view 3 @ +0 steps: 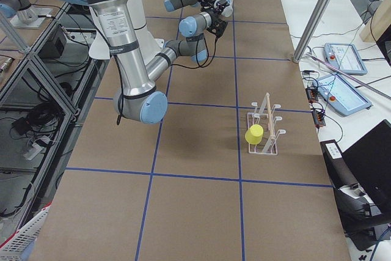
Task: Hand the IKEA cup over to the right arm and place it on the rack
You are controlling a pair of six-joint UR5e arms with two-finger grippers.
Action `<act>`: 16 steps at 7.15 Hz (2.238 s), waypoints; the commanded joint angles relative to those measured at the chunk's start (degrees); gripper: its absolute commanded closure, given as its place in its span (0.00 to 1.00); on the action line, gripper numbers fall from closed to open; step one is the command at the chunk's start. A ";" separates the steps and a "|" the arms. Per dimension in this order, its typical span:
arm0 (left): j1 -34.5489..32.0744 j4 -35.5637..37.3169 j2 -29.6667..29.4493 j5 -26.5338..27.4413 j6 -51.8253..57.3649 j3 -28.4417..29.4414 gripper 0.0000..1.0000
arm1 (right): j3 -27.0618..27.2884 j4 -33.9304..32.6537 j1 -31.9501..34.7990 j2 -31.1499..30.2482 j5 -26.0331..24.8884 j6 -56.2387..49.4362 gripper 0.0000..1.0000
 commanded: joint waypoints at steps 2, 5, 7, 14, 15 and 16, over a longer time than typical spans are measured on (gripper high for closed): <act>1.26 1.37 -1.17 0.15 0.95 -0.01 1.00 | -0.49 0.04 -0.34 0.11 -0.32 -0.09 0.00; 3.64 1.65 -2.49 2.17 2.54 0.34 1.00 | -0.85 0.04 -1.48 0.20 -2.42 -0.09 0.02; 3.47 1.65 -2.40 2.09 2.63 0.34 0.91 | -1.72 0.04 -2.01 1.52 -2.78 -0.52 1.00; 2.24 1.47 -1.88 1.39 7.38 -0.62 0.00 | -1.81 -0.48 2.18 0.30 -2.78 -7.52 1.00; 1.63 1.56 -1.79 1.30 7.38 -0.54 0.00 | -1.81 -1.88 5.16 -0.67 -2.61 -11.04 1.00; 1.10 1.91 -1.79 1.30 10.07 -0.45 0.00 | -1.81 -4.94 7.45 -0.85 -2.26 -14.90 1.00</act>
